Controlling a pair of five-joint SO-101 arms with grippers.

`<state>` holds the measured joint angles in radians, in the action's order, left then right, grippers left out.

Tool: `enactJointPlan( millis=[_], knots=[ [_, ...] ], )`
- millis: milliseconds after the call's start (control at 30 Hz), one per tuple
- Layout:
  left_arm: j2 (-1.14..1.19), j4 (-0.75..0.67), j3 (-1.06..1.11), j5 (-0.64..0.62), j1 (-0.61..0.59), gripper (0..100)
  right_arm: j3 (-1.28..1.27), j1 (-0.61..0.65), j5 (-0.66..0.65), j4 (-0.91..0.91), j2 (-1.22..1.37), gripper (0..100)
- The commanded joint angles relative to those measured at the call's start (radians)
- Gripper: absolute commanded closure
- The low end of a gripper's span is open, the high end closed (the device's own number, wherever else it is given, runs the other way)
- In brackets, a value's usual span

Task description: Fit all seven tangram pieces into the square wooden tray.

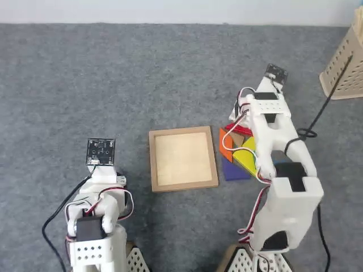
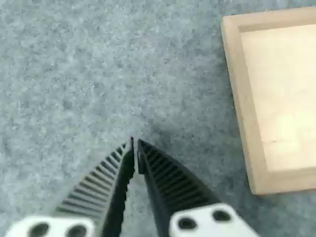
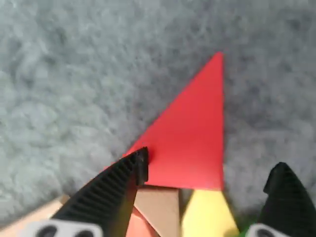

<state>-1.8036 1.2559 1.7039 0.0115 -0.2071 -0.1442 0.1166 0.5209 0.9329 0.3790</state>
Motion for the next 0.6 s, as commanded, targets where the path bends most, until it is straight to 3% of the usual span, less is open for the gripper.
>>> enactJointPlan(
  millis=[0, 267, 567],
  knots=[
    [-0.023, 0.006, -0.019, -0.008, -0.005, 99, 0.06, 0.005, 0.012, 0.039, 0.007, 62.0],
    [-0.023, 0.006, -0.019, -0.008, -0.005, 99, 0.1, 0.005, 0.008, 0.041, 0.013, 82.0],
    [-0.023, 0.006, -0.019, -0.008, -0.005, 99, 0.101, 0.002, -0.035, 0.05, 0.004, 84.4]
  ],
)
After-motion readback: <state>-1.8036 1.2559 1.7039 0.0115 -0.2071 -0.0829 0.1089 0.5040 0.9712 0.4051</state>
